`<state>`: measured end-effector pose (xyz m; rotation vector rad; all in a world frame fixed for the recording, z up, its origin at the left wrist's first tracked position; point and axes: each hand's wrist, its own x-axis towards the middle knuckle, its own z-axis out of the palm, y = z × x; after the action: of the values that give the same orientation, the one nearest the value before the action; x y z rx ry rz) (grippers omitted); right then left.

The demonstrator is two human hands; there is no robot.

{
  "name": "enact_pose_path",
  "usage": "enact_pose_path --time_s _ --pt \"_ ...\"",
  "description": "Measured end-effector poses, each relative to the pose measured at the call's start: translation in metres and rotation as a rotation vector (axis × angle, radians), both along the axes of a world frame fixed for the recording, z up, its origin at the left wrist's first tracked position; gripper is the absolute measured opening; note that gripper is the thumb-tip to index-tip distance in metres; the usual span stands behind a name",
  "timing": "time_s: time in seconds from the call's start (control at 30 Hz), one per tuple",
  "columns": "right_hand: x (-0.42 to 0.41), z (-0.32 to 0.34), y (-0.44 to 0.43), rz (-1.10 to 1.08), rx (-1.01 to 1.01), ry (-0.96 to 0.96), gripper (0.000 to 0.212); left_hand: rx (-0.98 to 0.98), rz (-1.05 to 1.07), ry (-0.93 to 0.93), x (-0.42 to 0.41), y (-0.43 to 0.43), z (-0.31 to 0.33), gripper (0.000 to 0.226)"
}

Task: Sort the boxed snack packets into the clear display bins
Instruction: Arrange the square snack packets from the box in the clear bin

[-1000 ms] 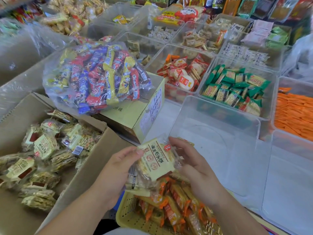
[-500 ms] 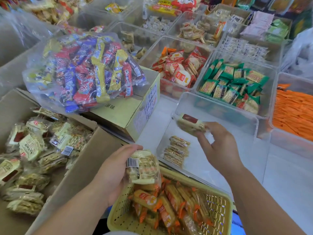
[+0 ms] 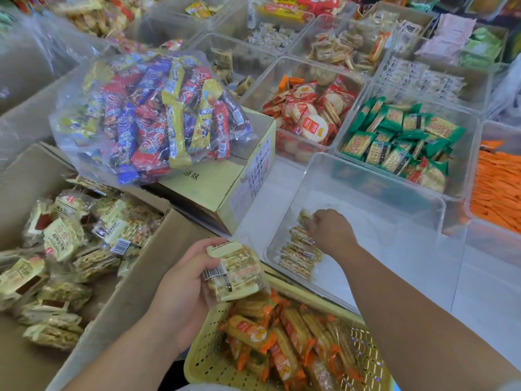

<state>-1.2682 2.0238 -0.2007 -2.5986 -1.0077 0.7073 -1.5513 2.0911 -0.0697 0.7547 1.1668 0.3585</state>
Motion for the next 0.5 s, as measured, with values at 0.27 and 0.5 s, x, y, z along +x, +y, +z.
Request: enact_pose_path --time_s 0.27,0.5 --pt "-0.013 0.004 -0.014 0.19 -0.16 0.092 0.05 0.275 -0.085 0.039 -0.004 -0.005 0.007 0.038" --pt "-0.043 0.061 -0.034 0.115 0.222 0.109 0.052 1.407 -0.532 0.16 -0.015 -0.002 0.018 0.028"
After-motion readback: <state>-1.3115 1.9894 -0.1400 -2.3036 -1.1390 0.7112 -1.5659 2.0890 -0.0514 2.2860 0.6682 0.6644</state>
